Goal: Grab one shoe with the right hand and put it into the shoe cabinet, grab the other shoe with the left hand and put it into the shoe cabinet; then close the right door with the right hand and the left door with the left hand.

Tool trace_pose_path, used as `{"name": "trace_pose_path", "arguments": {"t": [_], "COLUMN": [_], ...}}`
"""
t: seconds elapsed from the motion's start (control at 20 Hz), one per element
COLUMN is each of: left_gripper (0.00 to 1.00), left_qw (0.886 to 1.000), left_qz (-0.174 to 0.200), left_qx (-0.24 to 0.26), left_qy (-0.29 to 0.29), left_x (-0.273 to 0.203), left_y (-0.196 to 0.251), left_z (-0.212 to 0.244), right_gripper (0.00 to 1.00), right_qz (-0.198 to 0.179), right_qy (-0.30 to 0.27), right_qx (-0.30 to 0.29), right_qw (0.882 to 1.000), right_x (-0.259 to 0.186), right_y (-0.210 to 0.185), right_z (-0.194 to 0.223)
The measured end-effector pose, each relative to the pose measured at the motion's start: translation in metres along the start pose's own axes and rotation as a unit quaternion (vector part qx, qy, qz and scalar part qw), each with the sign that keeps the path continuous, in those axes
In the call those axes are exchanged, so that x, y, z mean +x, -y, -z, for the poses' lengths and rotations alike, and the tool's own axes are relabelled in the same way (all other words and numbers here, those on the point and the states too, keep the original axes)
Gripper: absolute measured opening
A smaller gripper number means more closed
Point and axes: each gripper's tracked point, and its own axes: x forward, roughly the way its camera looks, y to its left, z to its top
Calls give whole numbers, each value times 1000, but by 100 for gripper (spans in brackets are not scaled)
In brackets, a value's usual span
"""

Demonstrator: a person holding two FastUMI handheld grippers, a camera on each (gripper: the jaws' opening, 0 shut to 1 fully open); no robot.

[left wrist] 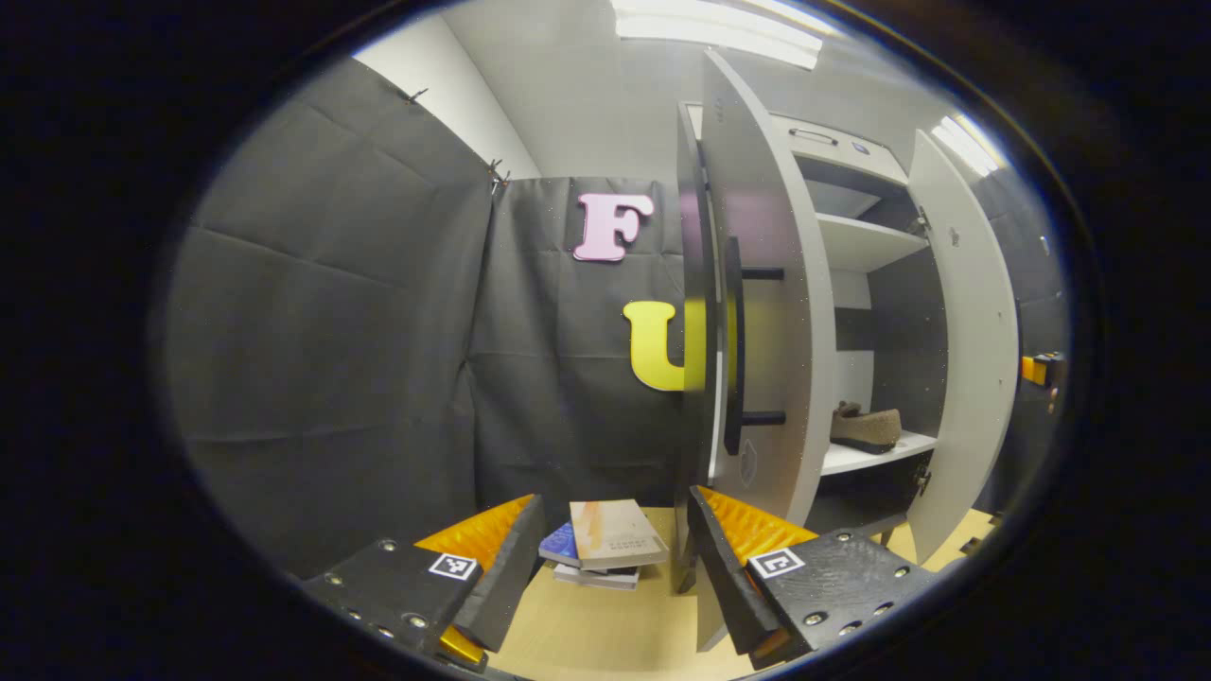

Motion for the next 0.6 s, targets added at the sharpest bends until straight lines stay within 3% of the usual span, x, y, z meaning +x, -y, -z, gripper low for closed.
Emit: {"name": "trace_pose_path", "arguments": {"t": [0.05,0.2,0.4,0.6], "left_gripper": [87,88,88,88], "left_qw": [1000,1000,1000,1000], "left_qz": [-2,-7,-16,-21], "left_qx": [0,2,2,-2], "left_qy": [-1,-1,-4,-9], "left_x": [-1,-6,-13,-15], "left_y": [-4,-19,-36,-49], "left_z": [1,1,4,8], "right_gripper": [92,95,92,96], "right_qz": [-5,-21,-55,-58], "right_qy": [0,-1,-8,-6], "right_qx": [3,9,15,5], "right_qw": [1000,1000,998,998], "right_x": [0,5,14,22], "right_y": [-6,-30,-70,-84], "right_z": [0,2,7,7]}}
